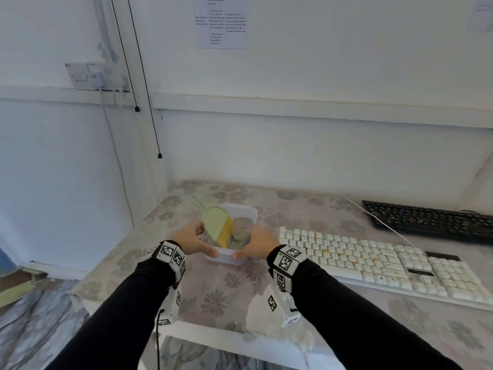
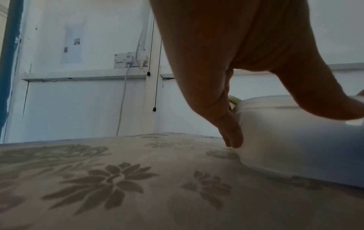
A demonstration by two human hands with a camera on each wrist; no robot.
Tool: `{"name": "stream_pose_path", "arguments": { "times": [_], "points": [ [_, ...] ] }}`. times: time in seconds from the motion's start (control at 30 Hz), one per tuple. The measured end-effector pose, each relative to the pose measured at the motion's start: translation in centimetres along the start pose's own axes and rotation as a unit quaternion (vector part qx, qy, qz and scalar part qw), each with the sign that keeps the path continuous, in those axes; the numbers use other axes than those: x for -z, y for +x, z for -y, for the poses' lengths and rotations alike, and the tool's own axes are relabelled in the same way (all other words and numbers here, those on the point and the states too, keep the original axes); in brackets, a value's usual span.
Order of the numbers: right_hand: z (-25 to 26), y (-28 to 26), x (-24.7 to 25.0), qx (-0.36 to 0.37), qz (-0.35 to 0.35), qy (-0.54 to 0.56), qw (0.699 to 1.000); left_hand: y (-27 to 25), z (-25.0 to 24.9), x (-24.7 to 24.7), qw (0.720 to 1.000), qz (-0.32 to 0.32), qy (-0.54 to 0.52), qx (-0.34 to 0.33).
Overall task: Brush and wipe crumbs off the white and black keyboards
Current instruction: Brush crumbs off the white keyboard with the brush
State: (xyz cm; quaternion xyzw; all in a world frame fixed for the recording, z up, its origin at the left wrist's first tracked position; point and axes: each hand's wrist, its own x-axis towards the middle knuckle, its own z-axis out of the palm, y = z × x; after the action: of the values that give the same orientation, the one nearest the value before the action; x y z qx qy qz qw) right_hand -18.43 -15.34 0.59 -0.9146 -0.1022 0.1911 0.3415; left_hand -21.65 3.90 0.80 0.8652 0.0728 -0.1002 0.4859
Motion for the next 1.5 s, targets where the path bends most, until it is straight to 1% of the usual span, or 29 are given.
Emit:
{"name": "stream_pose_path", "arguments": {
  "times": [0.2,0.33,0.53,0.6,0.63,0.7,0.73,0.77,0.83,0.93,1.03,1.1,1.2,1.3,1.4,1.5],
  "points": [
    [-1.0,-0.6,-0.2,-0.004,-0.003,0.002,1.000,-0.9,-0.2,-1.4,1.000,-0.005,-0.003,0.001],
    [-1.5,-0.8,0.2,0.011,-0.006,0.001,1.000,-0.8,-0.2,-2.1,1.000,-0.003,-0.020,-0.003],
    [-1.4,-0.6,1.0,0.066,0.012,-0.041,0.997,-0.3,-0.7,-1.5,1.000,0.011,-0.004,0.023],
    [-1.1,-0.6,1.1,0.066,-0.016,-0.035,0.997,-0.1,-0.7,-1.3,1.000,0.014,0.000,0.021],
    [-0.7,-0.5,1.1,0.057,-0.041,-0.046,0.996,0.0,-0.8,-1.2,1.000,0.014,0.004,0.019],
    [0.2,-0.3,1.3,0.032,-0.096,-0.107,0.989,0.0,-0.9,-1.2,1.000,0.019,0.007,0.012],
    [0.7,-0.1,1.2,0.033,-0.124,-0.136,0.982,0.1,-1.0,-1.3,1.000,0.022,0.006,0.013],
    [1.5,0.1,1.1,0.042,-0.133,-0.148,0.979,0.0,-1.1,-1.3,1.000,0.025,0.002,0.014],
    [3.1,0.3,0.7,0.082,-0.113,-0.131,0.982,0.1,-1.0,-1.3,0.999,0.034,-0.012,0.010],
    [5.0,0.4,-0.3,0.102,-0.072,-0.143,0.982,0.6,-0.6,-1.2,0.998,0.048,-0.025,-0.013],
    [6.2,0.9,-2.0,0.072,-0.043,-0.177,0.981,1.3,0.2,-1.1,0.997,0.065,-0.032,-0.023],
    [6.4,1.5,-2.8,0.037,-0.054,-0.179,0.982,1.6,0.6,-1.0,0.997,0.065,-0.040,-0.030],
    [6.5,1.9,-3.3,0.014,-0.066,-0.176,0.982,1.8,0.8,-0.7,0.995,0.073,-0.047,-0.040],
    [6.5,2.2,-3.5,0.011,-0.079,-0.172,0.982,1.8,1.0,-0.5,0.994,0.088,-0.048,-0.046],
    [6.4,2.0,-3.1,0.027,-0.083,-0.176,0.980,2.1,1.0,-0.4,0.993,0.104,-0.046,-0.037],
    [6.1,1.4,-2.2,0.049,-0.130,-0.139,0.981,1.8,0.0,-0.5,0.994,0.105,-0.009,-0.034]
  ]
}}
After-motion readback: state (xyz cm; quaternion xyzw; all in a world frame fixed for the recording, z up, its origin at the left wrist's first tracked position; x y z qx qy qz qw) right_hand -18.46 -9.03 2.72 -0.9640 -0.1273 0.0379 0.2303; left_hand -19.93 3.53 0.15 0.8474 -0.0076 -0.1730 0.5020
